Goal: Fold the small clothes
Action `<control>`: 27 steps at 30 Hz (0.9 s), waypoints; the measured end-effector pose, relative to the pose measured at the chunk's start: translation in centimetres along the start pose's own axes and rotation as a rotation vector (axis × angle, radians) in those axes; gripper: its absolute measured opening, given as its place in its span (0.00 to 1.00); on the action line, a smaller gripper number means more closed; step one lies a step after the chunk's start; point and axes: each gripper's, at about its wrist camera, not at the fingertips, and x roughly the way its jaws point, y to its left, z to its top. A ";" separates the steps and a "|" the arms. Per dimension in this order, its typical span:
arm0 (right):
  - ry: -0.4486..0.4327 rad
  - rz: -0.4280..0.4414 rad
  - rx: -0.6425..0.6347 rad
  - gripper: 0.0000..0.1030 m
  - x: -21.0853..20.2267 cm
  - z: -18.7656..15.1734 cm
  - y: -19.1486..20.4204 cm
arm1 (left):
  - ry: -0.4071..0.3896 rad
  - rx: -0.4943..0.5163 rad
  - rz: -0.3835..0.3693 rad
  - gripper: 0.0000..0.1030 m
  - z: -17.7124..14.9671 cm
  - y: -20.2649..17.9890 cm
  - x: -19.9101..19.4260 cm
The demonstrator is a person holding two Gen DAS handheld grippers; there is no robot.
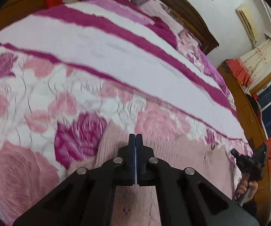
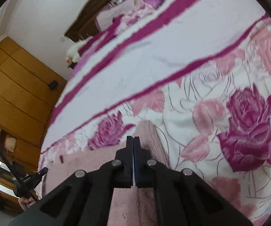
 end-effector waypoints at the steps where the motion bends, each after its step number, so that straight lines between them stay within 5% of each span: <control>1: -0.020 -0.006 0.006 0.00 -0.4 0.2 -0.3 | -0.014 -0.009 -0.005 0.00 0.4 0.0 -0.2; 3: -0.041 -0.022 0.048 0.00 -0.6 0.8 -1.1 | -0.052 -0.017 0.001 0.00 1.4 -0.1 -0.4; 6: -0.023 -0.160 0.070 0.05 0.6 1.5 -1.6 | -0.028 -0.038 0.033 0.00 2.1 0.5 0.0; 7: 0.019 -0.161 0.083 0.28 1.5 1.7 -2.0 | 0.004 -0.043 0.009 0.00 2.1 0.8 0.3; 8: 0.064 -0.132 0.099 0.61 2.4 1.9 -2.2 | 0.051 -0.044 -0.033 0.17 1.9 1.0 0.9; 10: 0.072 -0.092 0.082 0.68 3.3 2.0 -1.7 | 0.137 -0.045 -0.132 0.48 1.0 1.5 2.4; 12: 0.084 -0.099 -0.019 0.67 4.1 2.0 -0.3 | 0.141 -0.034 -0.111 0.45 0.7 1.3 3.5; 13: 0.110 -0.086 -0.055 0.54 4.7 1.9 0.2 | 0.145 -0.009 -0.104 0.29 0.7 0.8 3.9; 14: 0.156 -0.059 -0.065 0.24 5.4 1.8 0.4 | 0.142 0.023 -0.087 0.00 0.7 0.2 4.0; 15: 0.195 -0.041 -0.051 0.07 6.0 1.7 0.3 | 0.133 0.046 -0.057 0.00 0.7 -0.1 4.2; 18: 0.196 -0.036 -0.020 0.07 5.7 1.5 0.2 | 0.085 0.024 -0.077 0.00 0.7 0.2 3.7; 27: 0.008 -0.019 0.051 0.07 0.3 3.5 -2.1 | -0.048 -0.021 -0.119 0.00 2.7 1.3 0.3</control>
